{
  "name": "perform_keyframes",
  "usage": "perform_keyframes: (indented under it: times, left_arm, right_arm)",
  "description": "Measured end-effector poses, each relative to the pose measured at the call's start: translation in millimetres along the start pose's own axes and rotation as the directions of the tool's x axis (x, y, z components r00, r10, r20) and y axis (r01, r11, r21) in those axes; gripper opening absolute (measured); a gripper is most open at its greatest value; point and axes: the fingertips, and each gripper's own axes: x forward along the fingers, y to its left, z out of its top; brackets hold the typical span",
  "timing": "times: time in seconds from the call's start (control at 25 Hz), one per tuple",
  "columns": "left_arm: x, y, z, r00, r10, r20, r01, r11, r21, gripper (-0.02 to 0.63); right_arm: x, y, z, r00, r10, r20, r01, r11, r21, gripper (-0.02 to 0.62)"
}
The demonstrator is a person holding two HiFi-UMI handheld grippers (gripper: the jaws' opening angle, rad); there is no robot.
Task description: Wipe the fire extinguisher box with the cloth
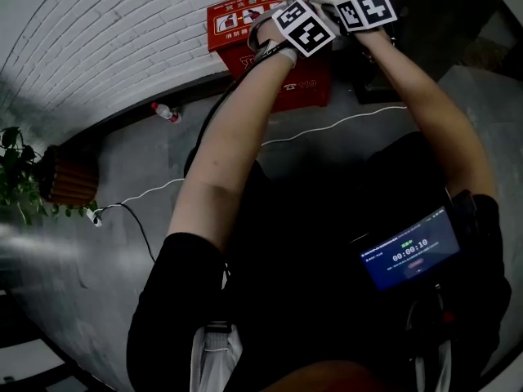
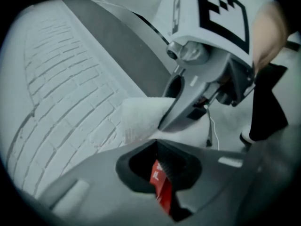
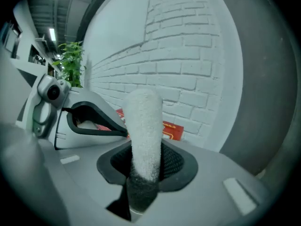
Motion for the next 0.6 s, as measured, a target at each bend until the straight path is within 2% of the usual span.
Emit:
perform_keyframes:
  times: [0.2, 0.36, 0.48, 0.6]
  left_arm:
    - [-39, 30, -9, 0.992, 0.076, 0.097, -0.057, 0.981, -0.185, -0.002]
    - [-60, 44, -51, 0.973, 0.185, 0.139, -0.143, 0.952, -0.271, -0.002]
    - [-77, 54, -90, 0.954, 0.258, 0.155, -0.191, 0.916, -0.352, -0.002]
    - [-97, 63, -124, 0.934, 0.322, 0.155, -0.227, 0.869, -0.440, -0.002]
  right_arm:
    - [-11, 46, 38, 0.992, 0.031, 0.122, -0.015, 0.992, -0.128, 0.114]
    - [4, 91, 40, 0.969, 0.089, 0.232, -0.051, 0.985, -0.167, 0.115]
    - [21, 116, 37, 0.947, 0.127, 0.294, -0.088, 0.986, -0.143, 0.115]
    - [30, 141, 36, 0.928, 0.165, 0.334, -0.133, 0.984, -0.115, 0.115]
